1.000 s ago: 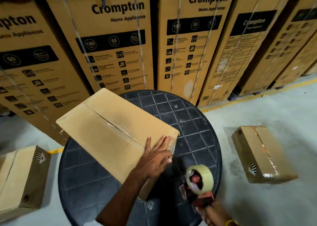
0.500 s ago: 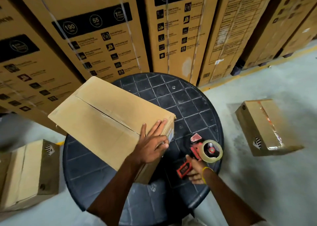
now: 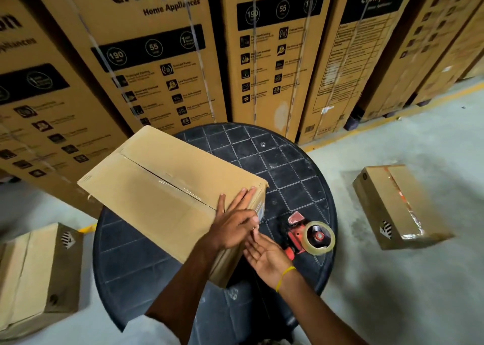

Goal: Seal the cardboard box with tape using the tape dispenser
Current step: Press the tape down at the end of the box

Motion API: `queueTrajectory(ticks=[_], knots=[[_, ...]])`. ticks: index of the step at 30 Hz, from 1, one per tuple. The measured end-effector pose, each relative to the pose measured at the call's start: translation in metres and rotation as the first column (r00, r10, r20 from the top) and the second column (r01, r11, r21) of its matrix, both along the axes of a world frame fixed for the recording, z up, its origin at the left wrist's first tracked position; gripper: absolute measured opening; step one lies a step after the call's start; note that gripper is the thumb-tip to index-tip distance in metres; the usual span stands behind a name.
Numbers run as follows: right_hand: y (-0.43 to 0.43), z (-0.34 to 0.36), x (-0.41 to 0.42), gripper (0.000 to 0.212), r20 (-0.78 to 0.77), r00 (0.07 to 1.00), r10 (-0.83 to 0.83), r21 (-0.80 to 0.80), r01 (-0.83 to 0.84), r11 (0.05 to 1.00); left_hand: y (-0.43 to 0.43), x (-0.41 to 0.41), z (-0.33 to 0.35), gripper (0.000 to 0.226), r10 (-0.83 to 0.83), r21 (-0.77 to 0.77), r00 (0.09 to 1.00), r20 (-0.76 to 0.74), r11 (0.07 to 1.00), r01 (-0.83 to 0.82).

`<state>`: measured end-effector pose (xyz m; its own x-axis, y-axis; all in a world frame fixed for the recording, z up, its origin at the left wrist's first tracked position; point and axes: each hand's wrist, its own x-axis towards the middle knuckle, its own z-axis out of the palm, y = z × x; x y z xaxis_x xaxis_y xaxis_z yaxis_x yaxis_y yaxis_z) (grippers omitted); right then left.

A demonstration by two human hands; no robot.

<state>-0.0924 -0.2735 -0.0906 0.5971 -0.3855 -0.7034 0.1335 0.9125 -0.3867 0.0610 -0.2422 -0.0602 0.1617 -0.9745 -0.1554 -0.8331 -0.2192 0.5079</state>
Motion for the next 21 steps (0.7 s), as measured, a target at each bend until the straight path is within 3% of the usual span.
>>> queueTrajectory(ticks=[3, 7, 10, 12, 17, 21], knots=[[-0.001, 0.003, 0.003, 0.013, -0.054, 0.999, -0.006, -0.001, 0.006, 1.000, -0.001, -0.003, 0.005, 0.038, 0.015, 0.009, 1.000, 0.000, 1.000, -0.015], [-0.002, 0.002, 0.006, 0.004, -0.108, 0.994, 0.010, -0.038, -0.014, 0.999, 0.006, 0.001, 0.010, 0.035, -0.063, 0.037, 0.993, 0.099, 0.998, 0.059], [-0.003, -0.002, 0.010, 0.005, -0.141, 0.990, 0.010, -0.042, -0.016, 0.999, 0.013, 0.007, 0.014, 0.085, -0.091, 0.025, 0.984, 0.151, 0.996, 0.088], [-0.003, -0.005, 0.013, 0.004, -0.144, 0.989, 0.015, -0.054, -0.023, 0.998, 0.022, 0.007, 0.017, 0.103, -0.071, -0.013, 0.981, 0.181, 0.997, 0.074], [0.001, -0.010, 0.025, 0.010, -0.187, 0.982, 0.033, -0.088, -0.050, 0.995, 0.057, -0.009, -0.005, 0.107, -0.059, -0.012, 0.922, 0.383, 0.998, 0.069], [-0.003, -0.013, 0.025, 0.016, -0.257, 0.957, 0.135, -0.102, -0.165, 0.981, 0.056, -0.009, -0.005, 0.106, -0.055, -0.032, 0.925, 0.377, 0.997, 0.072]])
